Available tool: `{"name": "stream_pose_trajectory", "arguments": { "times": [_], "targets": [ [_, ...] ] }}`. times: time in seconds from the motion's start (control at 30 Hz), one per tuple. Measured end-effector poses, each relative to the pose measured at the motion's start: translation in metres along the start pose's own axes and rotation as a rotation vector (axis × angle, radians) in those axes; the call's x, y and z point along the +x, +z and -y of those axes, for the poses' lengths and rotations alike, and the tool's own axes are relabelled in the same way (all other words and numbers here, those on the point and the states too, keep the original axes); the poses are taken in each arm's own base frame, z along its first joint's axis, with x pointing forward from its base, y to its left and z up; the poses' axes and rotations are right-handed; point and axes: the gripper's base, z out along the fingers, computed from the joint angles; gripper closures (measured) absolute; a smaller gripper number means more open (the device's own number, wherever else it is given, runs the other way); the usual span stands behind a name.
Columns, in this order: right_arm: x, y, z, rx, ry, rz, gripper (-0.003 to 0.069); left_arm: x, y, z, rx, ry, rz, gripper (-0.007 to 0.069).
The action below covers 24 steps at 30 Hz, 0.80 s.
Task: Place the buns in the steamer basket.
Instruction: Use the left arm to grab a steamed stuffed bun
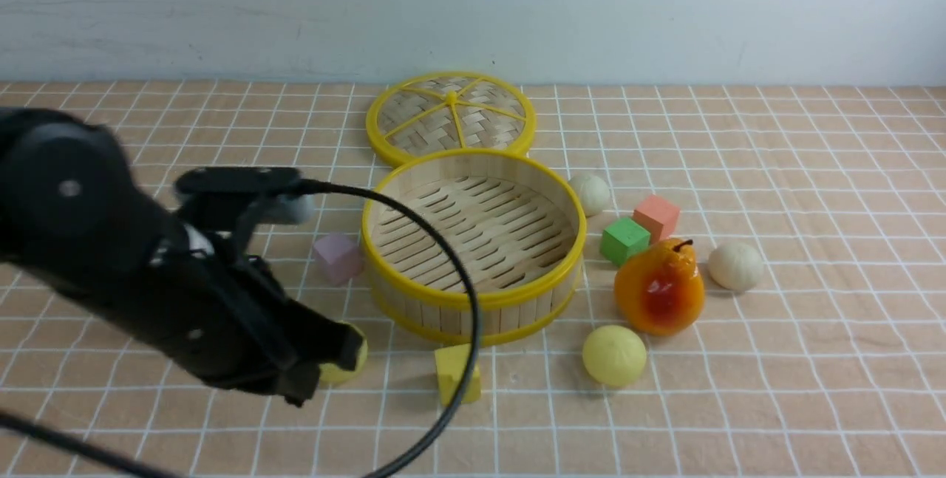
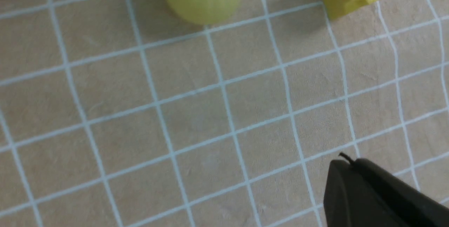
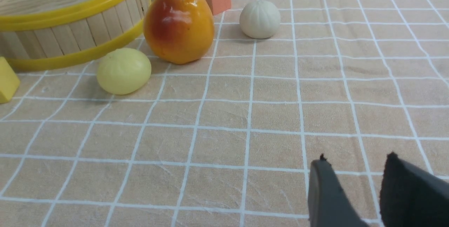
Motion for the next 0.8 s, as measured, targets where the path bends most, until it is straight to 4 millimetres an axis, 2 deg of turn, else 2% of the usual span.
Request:
{"name": "stream_pose_trajectory", "arguments": {
  "times": [0.07, 0.13, 0.2, 0.23, 0.27, 0.4, 0.43, 0.63, 0.8],
  "targets": [
    [0.000, 0.000, 0.000, 0.000, 0.000, 0.000, 0.0419, -0.012, 0.012, 0.004, -0.022, 0.008, -0.017, 0.0638],
    [0.000, 0.000, 0.000, 0.000, 0.000, 0.000, 0.0419, -0.032, 0.034, 0.002, -0.073, 0.032, -0.043, 0.0638],
    [0.000, 0.000, 0.000, 0.000, 0.001, 0.000, 0.0419, -0.040, 0.044, 0.001, -0.096, 0.047, -0.054, 0.0635],
    [0.000, 0.000, 0.000, 0.000, 0.001, 0.000, 0.0419, -0.047, 0.058, -0.001, -0.121, 0.066, -0.073, 0.0622],
    [0.000, 0.000, 0.000, 0.000, 0.001, 0.000, 0.0419, -0.050, 0.060, -0.001, -0.126, 0.071, -0.072, 0.0618],
    [0.000, 0.000, 0.000, 0.000, 0.000, 0.000, 0.0419, -0.066, 0.084, -0.007, -0.177, 0.092, -0.089, 0.0508],
    [0.000, 0.000, 0.000, 0.000, 0.000, 0.000, 0.0419, -0.070, 0.089, -0.011, -0.187, 0.082, -0.093, 0.0459],
    [0.000, 0.000, 0.000, 0.000, 0.000, 0.000, 0.0419, -0.077, 0.103, -0.026, -0.210, 0.054, -0.105, 0.0344],
    [0.000, 0.000, 0.000, 0.000, 0.000, 0.000, 0.0419, -0.076, 0.114, -0.028, -0.196, 0.037, -0.121, 0.0330]
  ]
}}
